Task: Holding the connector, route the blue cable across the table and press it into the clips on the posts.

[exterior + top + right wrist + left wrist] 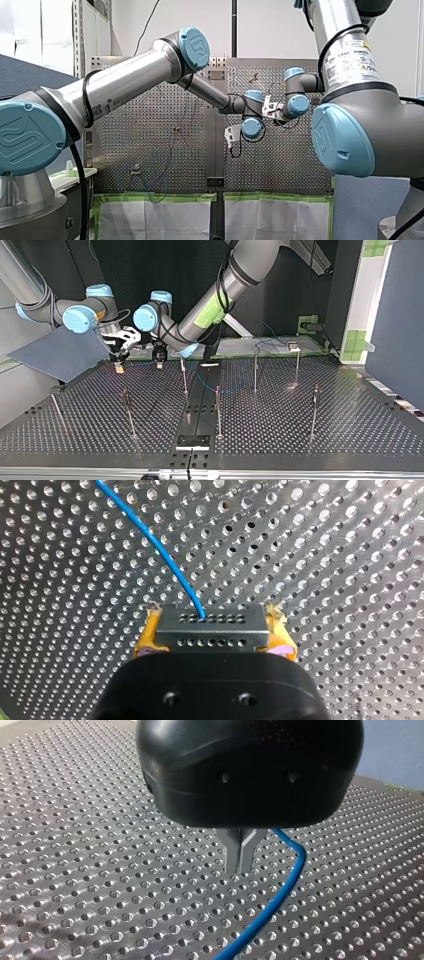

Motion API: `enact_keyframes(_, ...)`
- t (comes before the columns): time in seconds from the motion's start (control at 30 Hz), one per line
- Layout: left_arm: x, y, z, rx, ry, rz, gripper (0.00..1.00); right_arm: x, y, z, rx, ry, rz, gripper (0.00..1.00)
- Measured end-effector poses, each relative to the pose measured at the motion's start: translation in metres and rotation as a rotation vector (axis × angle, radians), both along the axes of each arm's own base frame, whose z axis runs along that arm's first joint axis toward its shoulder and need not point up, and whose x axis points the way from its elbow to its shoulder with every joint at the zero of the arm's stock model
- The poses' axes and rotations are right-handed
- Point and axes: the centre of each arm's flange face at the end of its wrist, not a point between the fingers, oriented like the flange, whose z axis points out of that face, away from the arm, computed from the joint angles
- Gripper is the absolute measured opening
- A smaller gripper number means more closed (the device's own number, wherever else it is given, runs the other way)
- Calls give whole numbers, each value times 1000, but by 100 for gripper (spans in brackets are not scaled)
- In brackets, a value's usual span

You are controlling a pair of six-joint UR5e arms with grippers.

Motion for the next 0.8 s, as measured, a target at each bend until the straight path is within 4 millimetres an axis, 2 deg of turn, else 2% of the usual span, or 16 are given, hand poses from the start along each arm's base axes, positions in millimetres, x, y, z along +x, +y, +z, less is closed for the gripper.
enact_keyframes(0.17, -2, 2, 4, 6, 16, 3, 0, 0, -2, 8, -12, -3, -1, 0)
enact_keyframes(0.27, -4, 4, 14, 5, 21, 11, 0, 0, -2, 19, -26, -11, -2, 0)
enact_keyframes(0.8, -21, 20, 72, -30, -44, 38, 0, -2, 18, 107, -109, -56, 26, 0)
